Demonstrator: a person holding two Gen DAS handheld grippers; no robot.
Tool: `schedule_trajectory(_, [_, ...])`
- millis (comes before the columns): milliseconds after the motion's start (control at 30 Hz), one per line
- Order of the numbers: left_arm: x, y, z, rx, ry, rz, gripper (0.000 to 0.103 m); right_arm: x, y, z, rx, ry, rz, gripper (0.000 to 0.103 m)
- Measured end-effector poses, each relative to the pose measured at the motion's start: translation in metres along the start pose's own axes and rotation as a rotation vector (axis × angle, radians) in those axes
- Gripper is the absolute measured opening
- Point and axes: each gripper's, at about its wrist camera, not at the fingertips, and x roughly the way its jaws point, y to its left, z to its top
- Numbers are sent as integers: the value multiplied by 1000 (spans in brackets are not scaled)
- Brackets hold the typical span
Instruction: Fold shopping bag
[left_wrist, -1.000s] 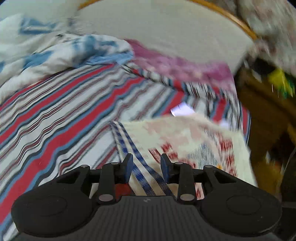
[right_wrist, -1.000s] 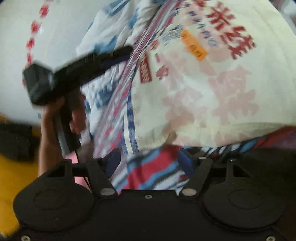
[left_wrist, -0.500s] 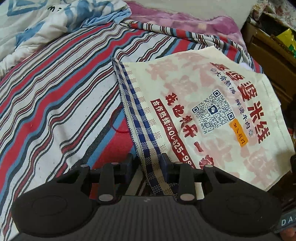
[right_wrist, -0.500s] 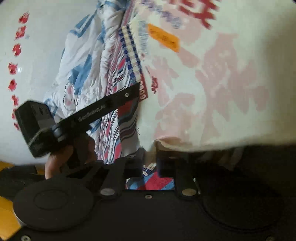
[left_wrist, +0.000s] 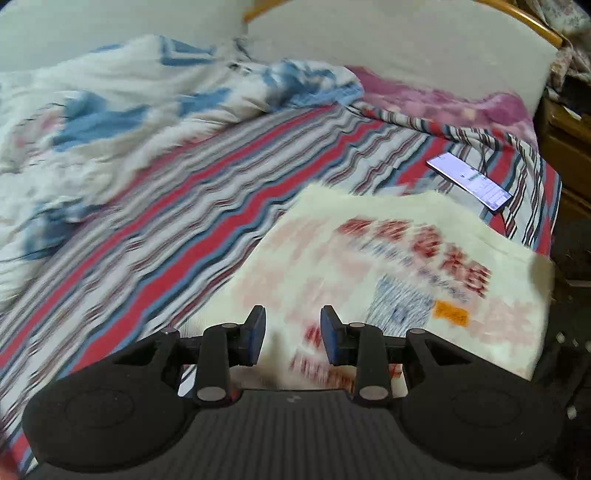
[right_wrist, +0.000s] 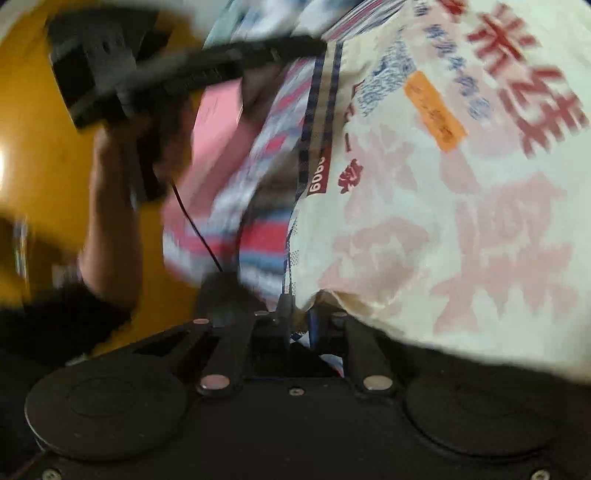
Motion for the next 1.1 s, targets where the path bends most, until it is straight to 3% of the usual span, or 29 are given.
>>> schedule_trajectory(67, [-5,-1,-9,-1,29,-18,31,0,-1,7,-65,68,-31,10])
schedule_trajectory(200, [25,-14,-21,24,133,-29,31,-19,-16,35,-80,69,-163,13])
schedule_trajectory(333, [70,-16,-30,9,247,-17,30,-34,-17,32,1,-31,-243,36])
schedule_trajectory(467, [65,-11,-31,-56,239,-20,30,-34,-1,-5,143,-222,-281,36])
schedule_trajectory(600, [54,-16,-37,-62,220,7,30,-14,-16,-37,395,-392,-153,36])
schedule_trajectory(733, [50,-15,-42,-94,210,4,30,-9,-18,-50,486,-527,-140,12])
schedule_trajectory(900, [37,-23,-52,-132,190,-20,30,-54,-25,-34,461,-612,-258,6])
schedule_trajectory(967, [32,-30,-53,-139,175,-20,30,-63,-35,-20,447,-609,-293,6])
schedule_trajectory(1100, [22,-26,-56,-157,139,5,31,-73,-38,-13,428,-572,-302,18])
